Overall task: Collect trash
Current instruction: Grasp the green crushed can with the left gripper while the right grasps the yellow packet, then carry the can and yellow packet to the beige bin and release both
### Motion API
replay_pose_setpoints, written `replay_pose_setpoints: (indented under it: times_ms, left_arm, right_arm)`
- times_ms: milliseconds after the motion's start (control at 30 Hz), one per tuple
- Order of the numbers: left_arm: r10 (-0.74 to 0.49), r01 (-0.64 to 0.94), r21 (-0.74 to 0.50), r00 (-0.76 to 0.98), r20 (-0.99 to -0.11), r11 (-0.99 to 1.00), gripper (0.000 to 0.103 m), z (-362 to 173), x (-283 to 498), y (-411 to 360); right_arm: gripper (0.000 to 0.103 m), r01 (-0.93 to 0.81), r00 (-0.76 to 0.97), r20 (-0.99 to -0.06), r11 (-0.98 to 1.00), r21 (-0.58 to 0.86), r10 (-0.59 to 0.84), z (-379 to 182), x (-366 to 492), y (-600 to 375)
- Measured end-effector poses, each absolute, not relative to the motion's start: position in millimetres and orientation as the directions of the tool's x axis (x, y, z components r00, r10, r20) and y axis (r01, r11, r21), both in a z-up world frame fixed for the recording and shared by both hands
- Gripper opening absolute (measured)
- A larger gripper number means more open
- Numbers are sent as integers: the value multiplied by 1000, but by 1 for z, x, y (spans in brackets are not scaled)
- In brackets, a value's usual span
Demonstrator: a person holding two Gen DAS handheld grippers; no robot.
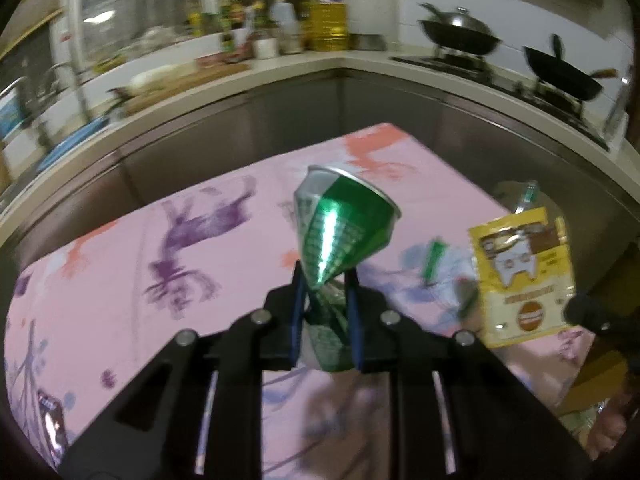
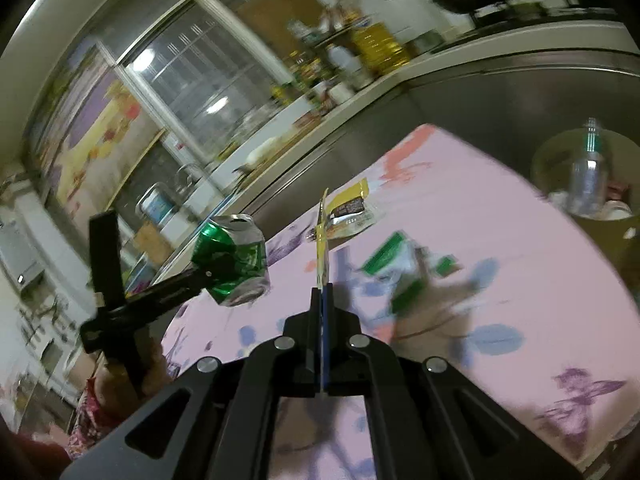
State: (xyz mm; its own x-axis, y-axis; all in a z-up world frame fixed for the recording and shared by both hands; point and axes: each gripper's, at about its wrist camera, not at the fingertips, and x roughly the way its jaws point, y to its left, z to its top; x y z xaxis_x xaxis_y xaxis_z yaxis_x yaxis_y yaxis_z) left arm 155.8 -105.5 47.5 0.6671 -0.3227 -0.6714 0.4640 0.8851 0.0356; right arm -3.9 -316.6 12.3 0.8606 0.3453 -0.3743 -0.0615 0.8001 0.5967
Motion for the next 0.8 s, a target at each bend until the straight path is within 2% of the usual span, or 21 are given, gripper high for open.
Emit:
replay_pose_setpoints:
  times_ms: [267, 433, 633, 800]
  left_arm:
    - [-485, 665, 29, 574, -660, 747, 17, 65, 162, -265]
    - [-558, 752, -18, 473, -682, 659, 17, 55, 172, -367]
    - [-551, 815, -13, 380, -744, 579, 18, 11, 177, -463]
    - [-496, 819, 17, 363, -789, 574, 18, -26, 181, -506]
  right_arm:
    - [0, 128, 931, -345, 780, 613, 118, 7, -23, -431]
    - [0, 262, 927, -373, 746, 612, -19, -10, -26, -505]
    - [0, 358, 903, -420, 708, 608, -97, -38, -14, -556]
    - [0, 401, 883, -457, 682, 611, -110, -60, 3, -575]
